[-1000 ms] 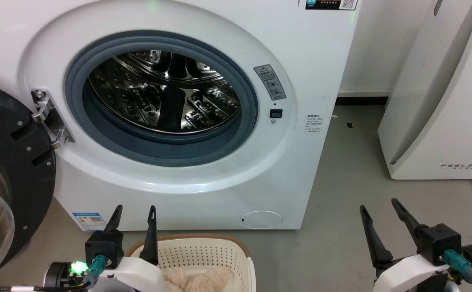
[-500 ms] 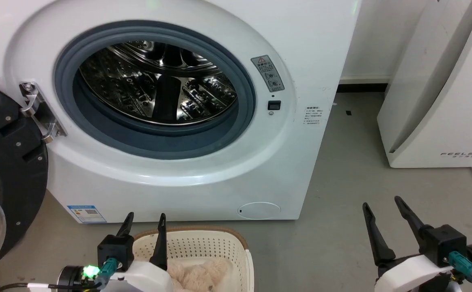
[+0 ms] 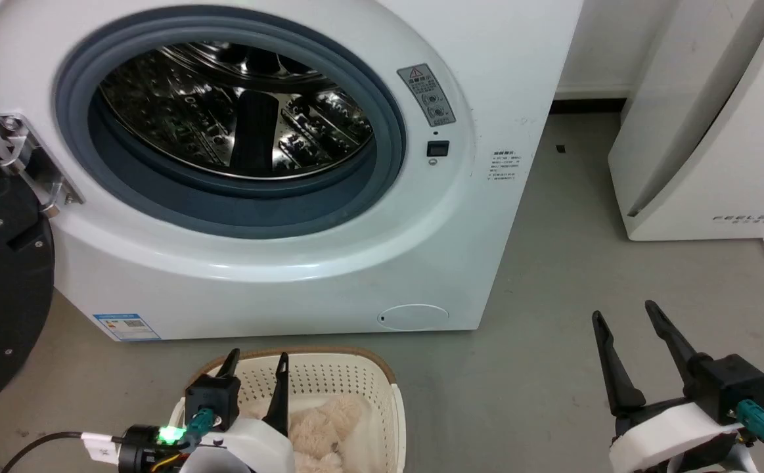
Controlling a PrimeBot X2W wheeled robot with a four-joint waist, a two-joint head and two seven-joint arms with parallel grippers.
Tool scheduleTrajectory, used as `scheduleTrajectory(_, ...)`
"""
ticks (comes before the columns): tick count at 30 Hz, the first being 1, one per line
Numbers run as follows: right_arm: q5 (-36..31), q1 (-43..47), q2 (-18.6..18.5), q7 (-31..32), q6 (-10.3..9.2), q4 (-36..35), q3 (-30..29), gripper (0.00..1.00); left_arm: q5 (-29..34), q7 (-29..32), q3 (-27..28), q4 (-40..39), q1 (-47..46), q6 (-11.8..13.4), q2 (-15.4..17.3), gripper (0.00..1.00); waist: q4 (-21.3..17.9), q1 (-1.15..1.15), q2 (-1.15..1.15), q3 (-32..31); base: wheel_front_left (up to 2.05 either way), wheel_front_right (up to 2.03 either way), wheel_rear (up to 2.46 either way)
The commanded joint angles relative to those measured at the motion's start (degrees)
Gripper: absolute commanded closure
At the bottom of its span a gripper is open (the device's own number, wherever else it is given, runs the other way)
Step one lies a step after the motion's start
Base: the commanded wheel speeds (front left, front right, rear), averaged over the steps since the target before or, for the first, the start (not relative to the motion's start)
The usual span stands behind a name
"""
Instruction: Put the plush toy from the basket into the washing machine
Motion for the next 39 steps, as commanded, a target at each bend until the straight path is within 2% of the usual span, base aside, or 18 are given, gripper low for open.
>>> scheduleTrajectory(1, 0.27, -0.90, -0.01, -0.69, -0.02, 0.00, -0.26, 0.00, -0.45, -0.71, -0.66, 1.93, -1.62, -0.32, 0.43, 0.00, -0.36, 0.00, 0.00, 0.91, 0.00, 0.00, 0.00)
scheduleTrajectory(21, 0.37, -2.63, -0.01, -2.97, -0.03, -0.26, -0.30, 0.00, -2.20, 0.15, -5.30, 18.61, -8.99, -3.83, 2.67, 0.00, -2.31, 0.00, 0.00, 7.16, 0.00, 0.00, 0.00)
scheduleTrajectory(39, 1.36, -4.73, -0.01, -5.12, -0.04, -0.57, -0.16, 0.00, -1.02, 2.48, -12.32, 32.68, -17.02, -4.92, 6.58, 0.00, -4.39, 0.00, 0.00, 15.92, 0.00, 0.00, 0.00)
